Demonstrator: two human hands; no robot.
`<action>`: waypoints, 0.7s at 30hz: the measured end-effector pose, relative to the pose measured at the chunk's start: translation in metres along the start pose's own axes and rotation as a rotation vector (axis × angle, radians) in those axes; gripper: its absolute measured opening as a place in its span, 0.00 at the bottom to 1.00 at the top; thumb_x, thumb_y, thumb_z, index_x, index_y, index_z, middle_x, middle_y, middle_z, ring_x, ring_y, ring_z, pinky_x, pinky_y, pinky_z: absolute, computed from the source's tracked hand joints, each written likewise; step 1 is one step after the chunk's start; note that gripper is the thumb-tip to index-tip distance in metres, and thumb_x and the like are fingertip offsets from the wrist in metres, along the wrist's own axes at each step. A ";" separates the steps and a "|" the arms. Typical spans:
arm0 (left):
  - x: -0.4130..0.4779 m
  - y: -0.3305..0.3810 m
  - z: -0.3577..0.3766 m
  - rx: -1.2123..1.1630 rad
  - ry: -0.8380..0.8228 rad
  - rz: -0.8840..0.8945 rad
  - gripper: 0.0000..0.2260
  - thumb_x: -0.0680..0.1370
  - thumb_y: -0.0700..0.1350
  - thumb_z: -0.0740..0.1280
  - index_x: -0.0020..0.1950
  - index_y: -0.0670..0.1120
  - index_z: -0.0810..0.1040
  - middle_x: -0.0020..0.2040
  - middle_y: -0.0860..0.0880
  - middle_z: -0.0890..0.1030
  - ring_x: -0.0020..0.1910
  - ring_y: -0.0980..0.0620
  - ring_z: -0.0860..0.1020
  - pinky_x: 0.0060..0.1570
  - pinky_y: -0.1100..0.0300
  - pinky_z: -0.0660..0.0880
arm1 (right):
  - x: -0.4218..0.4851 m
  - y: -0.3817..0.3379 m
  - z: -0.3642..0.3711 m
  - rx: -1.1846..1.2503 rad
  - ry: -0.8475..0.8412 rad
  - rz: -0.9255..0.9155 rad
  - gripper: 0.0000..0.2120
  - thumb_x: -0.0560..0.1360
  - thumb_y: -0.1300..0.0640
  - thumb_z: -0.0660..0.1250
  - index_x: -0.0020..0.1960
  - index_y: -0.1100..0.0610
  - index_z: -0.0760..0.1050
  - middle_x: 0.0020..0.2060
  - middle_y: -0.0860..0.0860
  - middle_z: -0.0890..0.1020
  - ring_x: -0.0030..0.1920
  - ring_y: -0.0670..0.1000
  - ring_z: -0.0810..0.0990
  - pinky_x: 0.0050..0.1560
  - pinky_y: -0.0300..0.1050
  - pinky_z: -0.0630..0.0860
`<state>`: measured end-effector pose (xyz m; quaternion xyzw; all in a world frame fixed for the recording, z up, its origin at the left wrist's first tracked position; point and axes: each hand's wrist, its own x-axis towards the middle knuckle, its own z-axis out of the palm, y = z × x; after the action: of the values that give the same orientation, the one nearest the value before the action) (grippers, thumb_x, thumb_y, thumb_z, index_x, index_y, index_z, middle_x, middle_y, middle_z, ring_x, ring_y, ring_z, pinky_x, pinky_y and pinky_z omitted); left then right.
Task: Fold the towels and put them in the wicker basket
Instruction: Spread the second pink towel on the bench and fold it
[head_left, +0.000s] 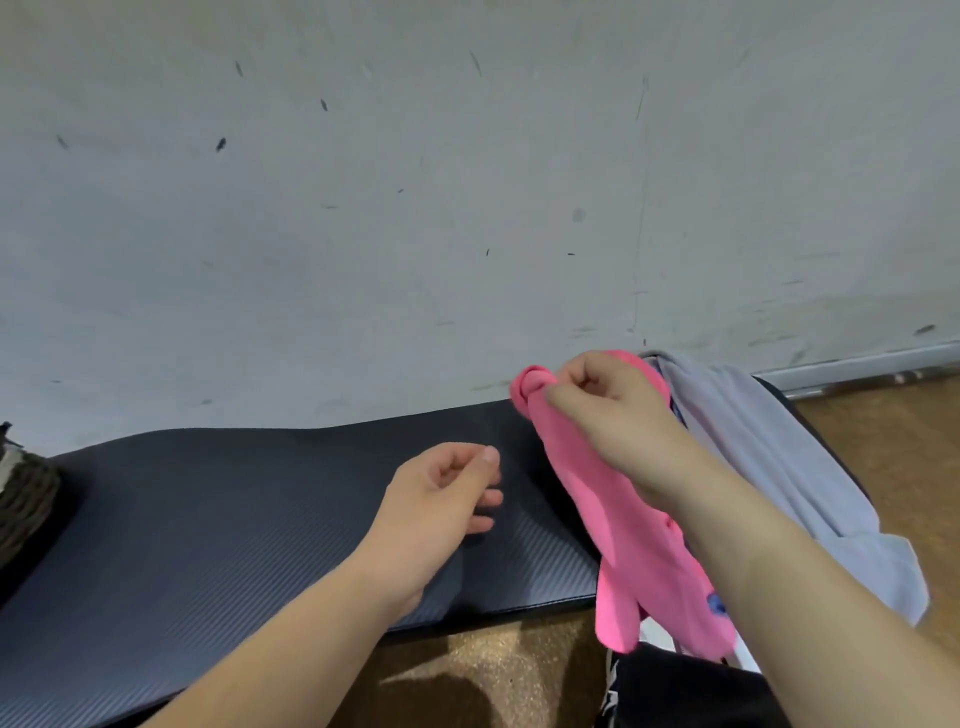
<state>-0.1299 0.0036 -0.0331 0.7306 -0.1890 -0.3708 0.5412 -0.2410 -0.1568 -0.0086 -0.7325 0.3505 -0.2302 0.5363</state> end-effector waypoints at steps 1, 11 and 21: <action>0.000 0.003 0.002 -0.083 -0.016 -0.034 0.11 0.81 0.54 0.69 0.55 0.48 0.85 0.51 0.47 0.88 0.50 0.49 0.87 0.54 0.47 0.84 | -0.005 -0.004 0.003 0.018 -0.044 -0.053 0.09 0.79 0.55 0.71 0.40 0.55 0.77 0.34 0.48 0.78 0.35 0.44 0.73 0.39 0.38 0.70; -0.005 0.022 -0.014 -0.290 -0.067 0.036 0.12 0.85 0.47 0.64 0.58 0.45 0.85 0.52 0.41 0.87 0.53 0.41 0.86 0.58 0.42 0.82 | -0.021 -0.019 0.020 0.307 -0.517 0.036 0.20 0.82 0.73 0.58 0.63 0.58 0.81 0.54 0.56 0.88 0.50 0.51 0.87 0.45 0.43 0.81; -0.016 0.046 -0.074 -0.038 0.037 0.109 0.06 0.82 0.46 0.69 0.54 0.45 0.83 0.55 0.42 0.86 0.53 0.48 0.84 0.55 0.51 0.81 | -0.033 -0.012 0.054 -0.132 -0.273 -0.320 0.29 0.79 0.60 0.71 0.76 0.42 0.68 0.68 0.41 0.77 0.65 0.37 0.76 0.63 0.38 0.76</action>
<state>-0.0791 0.0469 0.0255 0.7156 -0.2115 -0.3310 0.5776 -0.2201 -0.0958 -0.0130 -0.8366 0.1683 -0.1875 0.4865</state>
